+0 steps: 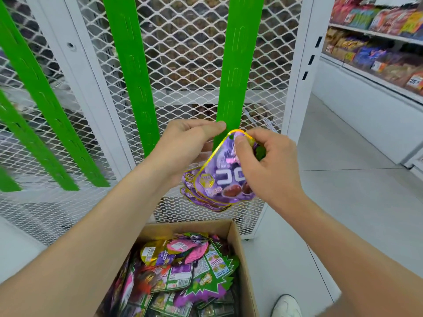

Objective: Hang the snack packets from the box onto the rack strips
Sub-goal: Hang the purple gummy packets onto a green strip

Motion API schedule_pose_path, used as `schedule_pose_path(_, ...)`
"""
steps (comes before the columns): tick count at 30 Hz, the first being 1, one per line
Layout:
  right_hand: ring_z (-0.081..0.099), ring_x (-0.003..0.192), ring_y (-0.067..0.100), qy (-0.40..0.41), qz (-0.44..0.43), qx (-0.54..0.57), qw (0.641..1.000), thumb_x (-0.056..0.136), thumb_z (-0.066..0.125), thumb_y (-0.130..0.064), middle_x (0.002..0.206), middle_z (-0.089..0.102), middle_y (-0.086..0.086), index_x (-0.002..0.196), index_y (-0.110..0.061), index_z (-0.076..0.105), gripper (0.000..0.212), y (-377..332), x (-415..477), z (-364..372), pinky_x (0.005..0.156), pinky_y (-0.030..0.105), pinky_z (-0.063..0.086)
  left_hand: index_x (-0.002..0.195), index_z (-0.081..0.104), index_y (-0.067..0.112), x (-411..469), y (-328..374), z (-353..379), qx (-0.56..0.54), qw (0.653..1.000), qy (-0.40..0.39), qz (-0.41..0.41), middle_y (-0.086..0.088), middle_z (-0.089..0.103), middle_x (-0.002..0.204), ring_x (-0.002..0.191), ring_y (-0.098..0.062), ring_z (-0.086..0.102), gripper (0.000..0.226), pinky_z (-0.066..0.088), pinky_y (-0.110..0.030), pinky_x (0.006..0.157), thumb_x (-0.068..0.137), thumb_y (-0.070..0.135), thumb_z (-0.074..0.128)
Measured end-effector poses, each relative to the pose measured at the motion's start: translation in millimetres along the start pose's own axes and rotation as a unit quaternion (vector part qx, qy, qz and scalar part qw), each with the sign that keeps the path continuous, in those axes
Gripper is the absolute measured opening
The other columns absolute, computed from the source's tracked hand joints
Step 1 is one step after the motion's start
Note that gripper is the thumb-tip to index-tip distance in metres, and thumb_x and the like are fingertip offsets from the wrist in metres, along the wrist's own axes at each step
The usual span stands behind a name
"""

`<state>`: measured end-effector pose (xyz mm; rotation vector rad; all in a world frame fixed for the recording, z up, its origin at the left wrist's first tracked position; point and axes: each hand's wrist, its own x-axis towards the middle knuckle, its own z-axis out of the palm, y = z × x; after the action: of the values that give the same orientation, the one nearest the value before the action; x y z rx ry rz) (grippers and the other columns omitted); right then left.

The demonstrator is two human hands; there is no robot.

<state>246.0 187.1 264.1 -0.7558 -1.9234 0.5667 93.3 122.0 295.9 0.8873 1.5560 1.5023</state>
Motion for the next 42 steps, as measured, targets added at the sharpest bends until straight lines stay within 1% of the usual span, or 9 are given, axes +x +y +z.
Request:
schedule_pose_path(5, 0.033, 0.054, 0.019, 0.023, 0.035, -0.023, 0.999, 0.102, 0.061, -0.032, 0.051, 0.036, 0.001, 0.064, -0.005, 0.050, 0.047, -8.6, 9.1, 12.6, 0.057, 0.041, 0.033, 0.095, 0.079, 0.004, -4.3, 2.9, 0.4, -0.042, 0.999, -0.002, -0.003, -0.007, 0.079, 0.079, 0.064, -0.018, 0.075, 0.019, 0.058, -0.024, 0.057, 0.098, 0.022, 0.071)
schedule_pose_path(10, 0.030, 0.054, 0.017, 0.023, 0.061, -0.034, 0.997, 0.099, 0.061, -0.030, 0.050, 0.036, 0.003, 0.063, -0.002, 0.050, 0.047, -9.7, 10.5, 17.5, 0.057, 0.043, 0.032, 0.097, 0.082, 0.008, 2.0, -2.6, -6.2, 0.025, 0.999, 0.004, 0.026, -0.012, 0.081, 0.092, 0.087, -0.029, 0.079, 0.021, 0.064, -0.044, 0.086, 0.096, 0.028, 0.077)
schedule_pose_path(17, 0.027, 0.052, 0.017, 0.013, 0.070, -0.027, 0.997, 0.096, 0.064, -0.026, 0.047, 0.029, 0.000, 0.058, -0.004, 0.044, 0.049, -14.3, 8.0, 16.7, 0.052, 0.035, 0.024, 0.100, 0.080, 0.000, -0.6, -3.1, -7.2, 0.014, 0.999, 0.007, 0.037, -0.014, 0.079, 0.087, 0.067, -0.017, 0.071, 0.020, 0.059, -0.025, 0.063, 0.099, 0.019, 0.073)
schedule_pose_path(22, 0.027, 0.052, 0.016, 0.024, 0.056, -0.021, 0.998, 0.097, 0.064, -0.027, 0.047, 0.030, 0.000, 0.058, -0.003, 0.046, 0.048, -17.8, 7.3, 16.4, 0.053, 0.036, 0.025, 0.100, 0.080, -0.001, -2.8, -1.1, -6.6, -0.023, 0.999, 0.005, 0.026, -0.017, 0.080, 0.090, 0.070, -0.021, 0.075, 0.019, 0.058, -0.026, 0.063, 0.096, 0.016, 0.075)
schedule_pose_path(28, 0.029, 0.053, 0.017, 0.029, 0.056, -0.035, 0.997, 0.096, 0.063, -0.027, 0.049, 0.034, 0.002, 0.060, 0.000, 0.052, 0.046, -18.0, 7.4, 17.0, 0.054, 0.036, 0.027, 0.088, 0.079, 0.005, -5.1, 3.2, -6.8, -0.022, 1.000, -0.001, -0.006, -0.005, 0.075, 0.071, 0.053, -0.013, 0.068, 0.014, 0.050, -0.017, 0.048, 0.094, 0.018, 0.076)
schedule_pose_path(31, 0.028, 0.054, 0.020, 0.020, 0.060, -0.044, 0.997, 0.094, 0.064, -0.027, 0.048, 0.032, 0.003, 0.058, -0.003, 0.047, 0.047, -16.7, 7.5, 17.0, 0.055, 0.038, 0.027, 0.083, 0.079, 0.012, 0.7, 0.9, -9.1, 0.020, 1.000, 0.002, 0.006, -0.002, 0.074, 0.074, 0.057, -0.010, 0.065, 0.016, 0.049, -0.017, 0.055, 0.094, 0.024, 0.077)
schedule_pose_path(33, 0.032, 0.055, 0.027, -0.006, 0.058, -0.061, 0.996, 0.095, 0.063, -0.027, 0.048, 0.037, 0.008, 0.059, -0.001, 0.051, 0.046, -13.6, 4.6, 18.1, 0.057, 0.040, 0.029, 0.079, 0.080, 0.018, 4.3, -1.7, -11.1, 0.062, 0.998, 0.004, 0.020, 0.005, 0.074, 0.074, 0.062, -0.006, 0.063, 0.020, 0.048, -0.020, 0.066, 0.095, 0.029, 0.076)
schedule_pose_path(37, 0.043, 0.054, 0.033, -0.141, 0.052, -0.144, 0.978, 0.099, 0.061, -0.031, 0.049, 0.044, 0.013, 0.065, 0.000, 0.062, 0.046, 2.2, -7.4, 23.3, 0.060, 0.044, 0.029, 0.094, 0.081, 0.014, 1.9, -8.7, -13.4, 0.084, 0.993, 0.007, 0.079, 0.008, 0.076, 0.071, 0.060, 0.000, 0.062, 0.020, 0.048, -0.012, 0.062, 0.102, 0.027, 0.068)
schedule_pose_path(42, 0.047, 0.052, 0.026, -0.182, 0.035, -0.134, 0.974, 0.104, 0.059, -0.033, 0.051, 0.051, 0.004, 0.068, -0.013, 0.066, 0.042, 9.4, -12.0, 22.4, 0.059, 0.041, 0.026, 0.098, 0.083, 0.021, 4.0, -28.4, -23.1, 0.158, 0.974, 0.024, 0.159, -0.011, 0.080, 0.095, 0.092, -0.039, 0.073, 0.023, 0.058, -0.055, 0.094, 0.099, 0.038, 0.068)
